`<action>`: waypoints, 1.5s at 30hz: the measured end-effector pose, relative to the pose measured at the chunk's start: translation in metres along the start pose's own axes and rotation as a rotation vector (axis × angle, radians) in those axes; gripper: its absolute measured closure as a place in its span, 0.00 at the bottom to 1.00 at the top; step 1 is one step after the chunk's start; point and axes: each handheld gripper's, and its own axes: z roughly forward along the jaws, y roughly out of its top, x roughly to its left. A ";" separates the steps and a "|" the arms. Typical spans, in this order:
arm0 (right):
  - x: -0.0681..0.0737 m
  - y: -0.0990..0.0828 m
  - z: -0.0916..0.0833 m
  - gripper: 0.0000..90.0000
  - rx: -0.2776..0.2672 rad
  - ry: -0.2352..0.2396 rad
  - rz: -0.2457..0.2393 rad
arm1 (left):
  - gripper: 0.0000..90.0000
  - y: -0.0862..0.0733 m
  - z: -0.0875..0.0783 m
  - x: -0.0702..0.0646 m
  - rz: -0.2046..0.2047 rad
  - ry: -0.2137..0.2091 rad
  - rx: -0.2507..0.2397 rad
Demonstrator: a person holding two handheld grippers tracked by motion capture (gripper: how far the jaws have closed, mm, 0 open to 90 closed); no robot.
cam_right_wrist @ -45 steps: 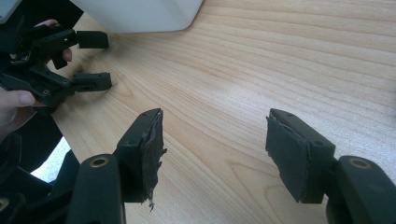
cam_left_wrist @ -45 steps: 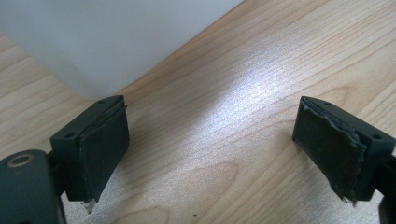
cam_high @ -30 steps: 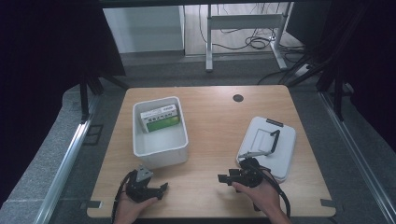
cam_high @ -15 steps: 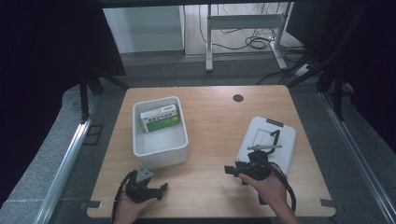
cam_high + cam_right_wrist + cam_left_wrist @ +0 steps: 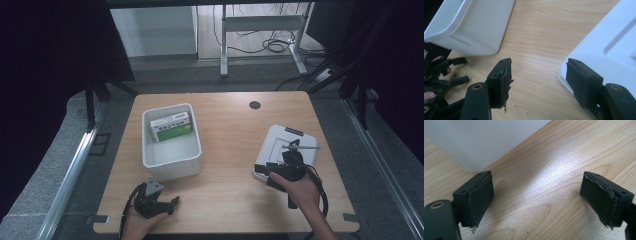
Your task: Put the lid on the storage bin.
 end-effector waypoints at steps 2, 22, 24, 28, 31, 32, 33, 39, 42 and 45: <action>-0.002 0.001 -0.002 0.41 -0.005 -0.001 0.006 | 0.13 0.000 0.000 0.000 0.000 0.000 0.000; -0.033 0.017 -0.033 0.42 -0.081 -0.070 0.097 | 0.13 -0.001 -0.001 -0.001 -0.002 0.003 0.000; -0.036 0.019 -0.035 0.42 -0.078 -0.083 0.100 | 0.13 -0.001 -0.001 -0.001 -0.002 0.003 0.000; -0.042 0.022 -0.039 0.42 -0.073 -0.097 0.115 | 0.13 -0.001 -0.001 -0.001 -0.002 0.002 0.000; -0.048 0.023 -0.042 0.42 -0.075 -0.105 0.130 | 0.13 -0.002 -0.002 0.000 0.001 0.001 0.001; -0.050 0.024 -0.042 0.42 -0.072 -0.113 0.132 | 0.13 -0.002 -0.002 0.000 0.001 0.001 0.001; -0.051 0.024 -0.043 0.42 -0.070 -0.118 0.134 | 0.13 -0.002 -0.002 0.000 0.001 0.001 0.001; -0.060 0.027 -0.046 0.42 -0.061 -0.134 0.160 | 0.13 -0.002 -0.002 -0.001 -0.003 0.002 0.000; -0.065 0.029 -0.045 0.42 -0.050 -0.145 0.176 | 0.13 -0.002 -0.002 -0.001 -0.003 0.002 0.000; -0.069 0.031 -0.043 0.42 -0.031 -0.157 0.189 | 0.13 -0.002 -0.002 -0.001 -0.002 0.002 0.000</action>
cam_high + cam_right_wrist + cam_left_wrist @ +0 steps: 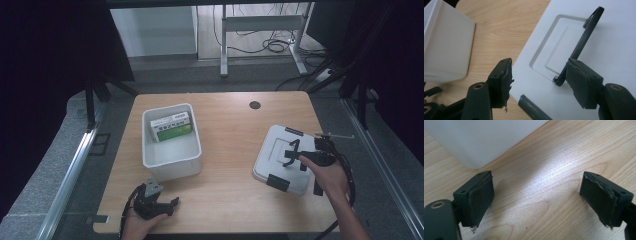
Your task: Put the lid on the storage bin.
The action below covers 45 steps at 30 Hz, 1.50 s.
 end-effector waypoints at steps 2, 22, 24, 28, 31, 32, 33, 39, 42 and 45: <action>-0.001 0.002 0.001 0.42 0.012 -0.010 0.003 | 0.13 0.000 0.000 0.000 0.000 0.000 0.000; -0.025 0.032 0.025 0.51 0.111 -0.106 0.157 | 0.13 -0.001 -0.001 -0.001 -0.001 0.001 0.000; -0.026 0.033 0.026 0.52 0.112 -0.106 0.168 | 0.13 -0.001 -0.001 -0.001 -0.001 0.001 0.000; -0.037 0.038 0.029 0.62 0.133 -0.080 0.264 | 0.13 -0.001 -0.001 -0.001 -0.001 0.002 0.000; -0.040 0.039 0.029 0.66 0.139 -0.076 0.289 | 0.13 -0.001 -0.001 -0.001 -0.001 0.002 0.000; -0.042 0.040 0.029 0.69 0.147 -0.072 0.315 | 0.13 -0.001 -0.001 -0.001 -0.001 0.002 0.000; -0.042 0.040 0.029 0.69 0.147 -0.072 0.315 | 0.13 -0.001 -0.001 -0.001 -0.001 0.002 0.000; -0.043 0.042 0.033 0.78 0.176 -0.074 0.350 | 0.13 -0.001 -0.001 -0.001 -0.001 0.002 -0.001; -0.043 0.042 0.037 0.85 0.203 -0.083 0.357 | 0.13 -0.001 -0.001 -0.001 -0.001 0.002 0.000; -0.043 0.043 0.038 0.89 0.215 -0.079 0.378 | 0.13 -0.001 -0.001 -0.001 -0.001 0.002 0.000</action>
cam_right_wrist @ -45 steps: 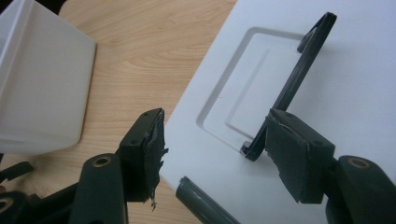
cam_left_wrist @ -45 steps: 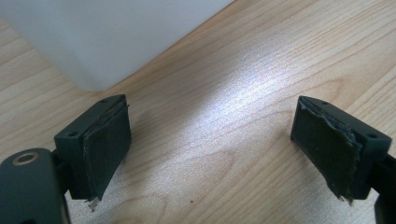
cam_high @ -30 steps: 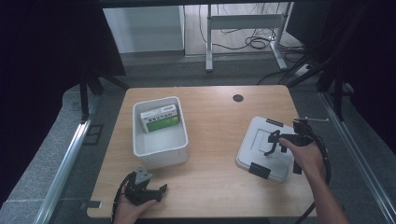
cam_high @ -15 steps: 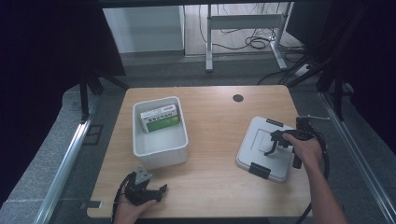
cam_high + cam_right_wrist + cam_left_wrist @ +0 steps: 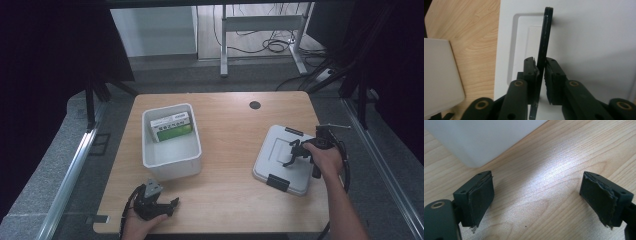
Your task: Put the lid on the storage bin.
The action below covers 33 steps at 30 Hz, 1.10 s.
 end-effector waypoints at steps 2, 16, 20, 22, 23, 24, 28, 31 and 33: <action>0.001 0.000 0.000 0.90 0.004 -0.002 0.010 | 0.13 0.000 0.000 0.000 0.000 0.000 0.000; 0.007 0.000 -0.004 0.94 0.004 -0.032 0.044 | 0.13 0.000 0.000 0.000 0.000 0.000 0.000; 0.014 0.001 -0.011 0.94 -0.008 -0.027 0.029 | 0.13 0.000 0.000 0.000 0.000 0.000 0.000; 0.016 0.001 -0.013 0.94 -0.009 -0.024 0.025 | 0.13 0.000 0.000 0.000 0.000 0.000 0.000; 0.018 0.001 -0.015 0.94 -0.008 -0.022 0.021 | 0.13 0.000 0.000 0.000 0.001 0.000 0.000; 0.020 0.001 -0.017 0.94 -0.010 -0.018 0.018 | 0.13 0.000 0.000 0.000 0.001 -0.001 0.000; 0.029 -0.001 -0.024 0.94 -0.012 -0.002 -0.011 | 0.13 0.000 0.000 0.000 0.002 -0.002 0.000; 0.039 -0.003 -0.029 0.94 -0.004 0.010 -0.039 | 0.13 0.000 0.000 0.000 0.003 -0.003 0.000; 0.044 -0.004 -0.031 0.94 0.000 0.014 -0.058 | 0.13 0.000 0.000 0.000 0.003 -0.003 0.000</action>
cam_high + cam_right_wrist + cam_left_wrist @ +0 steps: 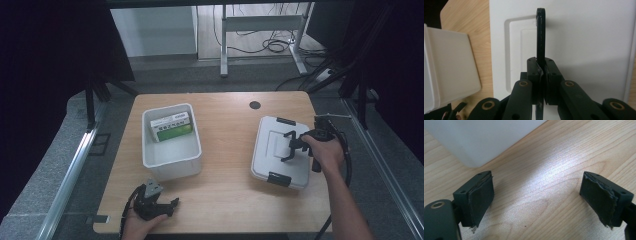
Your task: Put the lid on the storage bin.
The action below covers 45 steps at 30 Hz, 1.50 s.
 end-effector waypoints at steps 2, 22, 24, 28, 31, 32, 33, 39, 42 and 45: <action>0.007 -0.001 -0.003 0.94 0.001 0.007 -0.018 | 0.13 0.000 0.000 0.000 0.000 0.000 0.000; 0.048 -0.004 -0.014 0.94 0.008 0.051 -0.120 | 0.13 0.000 0.000 0.000 0.002 -0.001 0.000; 0.050 -0.004 -0.015 0.94 0.008 0.053 -0.128 | 0.13 0.000 0.000 0.000 0.002 -0.001 0.001; 0.057 -0.005 -0.016 0.94 0.008 0.060 -0.144 | 0.13 0.000 0.000 0.000 0.003 -0.001 -0.001; 0.063 -0.005 -0.017 0.94 0.009 0.077 -0.167 | 0.13 0.000 0.000 0.000 0.003 -0.001 -0.002; 0.064 -0.005 -0.017 0.94 0.010 0.084 -0.174 | 0.13 0.000 0.000 0.000 0.003 -0.001 -0.002; 0.066 -0.005 -0.018 0.94 0.011 0.090 -0.177 | 0.13 0.000 0.000 0.000 0.003 -0.001 -0.001; 0.082 -0.005 -0.020 0.94 0.015 0.102 -0.204 | 0.13 0.000 0.000 0.000 0.003 -0.002 -0.001; 0.089 -0.006 -0.020 0.94 0.019 0.099 -0.218 | 0.13 0.000 0.000 0.000 0.004 -0.002 -0.001; 0.096 -0.006 -0.019 0.94 0.025 0.106 -0.235 | 0.13 0.000 0.000 0.000 0.004 -0.003 -0.001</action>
